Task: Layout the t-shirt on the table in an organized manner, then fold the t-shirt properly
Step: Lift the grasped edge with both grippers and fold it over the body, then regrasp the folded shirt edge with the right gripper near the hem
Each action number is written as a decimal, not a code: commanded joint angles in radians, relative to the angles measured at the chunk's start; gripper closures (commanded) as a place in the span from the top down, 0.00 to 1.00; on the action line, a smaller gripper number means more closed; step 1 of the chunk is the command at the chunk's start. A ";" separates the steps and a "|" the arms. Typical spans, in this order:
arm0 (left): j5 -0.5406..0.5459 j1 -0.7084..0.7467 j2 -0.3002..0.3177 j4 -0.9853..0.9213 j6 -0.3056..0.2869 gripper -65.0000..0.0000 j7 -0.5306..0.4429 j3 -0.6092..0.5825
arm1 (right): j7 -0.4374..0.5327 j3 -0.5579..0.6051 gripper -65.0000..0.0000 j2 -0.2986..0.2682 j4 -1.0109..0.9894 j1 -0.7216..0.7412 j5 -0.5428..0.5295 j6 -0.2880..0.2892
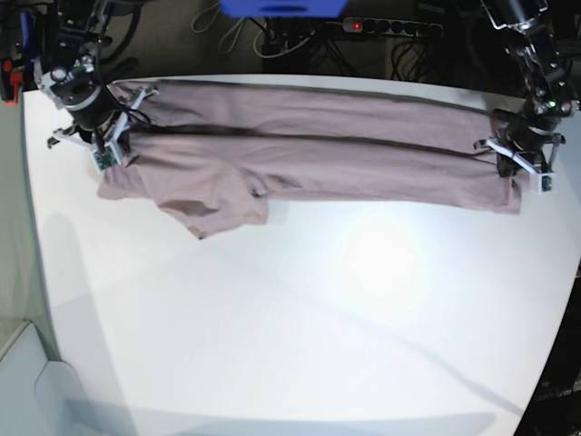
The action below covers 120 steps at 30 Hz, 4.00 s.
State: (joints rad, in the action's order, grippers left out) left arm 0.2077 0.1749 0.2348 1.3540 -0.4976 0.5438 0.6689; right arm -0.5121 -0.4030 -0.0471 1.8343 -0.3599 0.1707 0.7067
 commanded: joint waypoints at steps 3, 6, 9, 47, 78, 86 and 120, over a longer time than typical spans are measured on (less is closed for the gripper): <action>0.006 -0.002 0.005 0.066 0.007 0.00 -0.020 0.061 | 0.016 -0.007 0.00 -0.009 0.014 0.008 -0.007 -0.009; 0.006 -0.002 -0.005 0.126 0.006 0.00 0.051 0.099 | 0.016 -0.007 0.00 -0.007 0.014 0.008 -0.007 -0.009; 0.006 -0.008 -0.005 0.153 0.006 0.00 0.101 0.104 | 0.016 -0.007 0.00 -0.004 0.012 0.008 -0.007 -0.009; 0.006 -0.011 -0.021 -0.124 0.006 0.31 0.201 0.099 | -0.059 -0.066 0.47 -0.049 0.138 0.077 0.109 -0.009; 0.005 -0.013 -0.048 -0.124 -0.120 0.49 0.229 0.104 | -0.360 0.430 0.43 0.088 -0.204 0.419 0.109 -0.009; 0.005 -0.013 -0.048 -0.124 -0.123 0.49 0.230 0.104 | -0.408 0.430 0.00 0.082 -0.051 0.376 0.114 -0.009; 0.002 -0.013 -0.048 -0.132 -0.125 0.49 0.221 0.099 | -0.541 0.309 0.00 0.056 0.201 -0.024 0.112 -0.009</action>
State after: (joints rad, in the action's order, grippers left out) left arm 0.2829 0.1356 0.2024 1.2499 -0.6212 0.6193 0.7830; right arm -1.0546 -0.0914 0.0135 2.0216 -0.3878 0.2768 0.7025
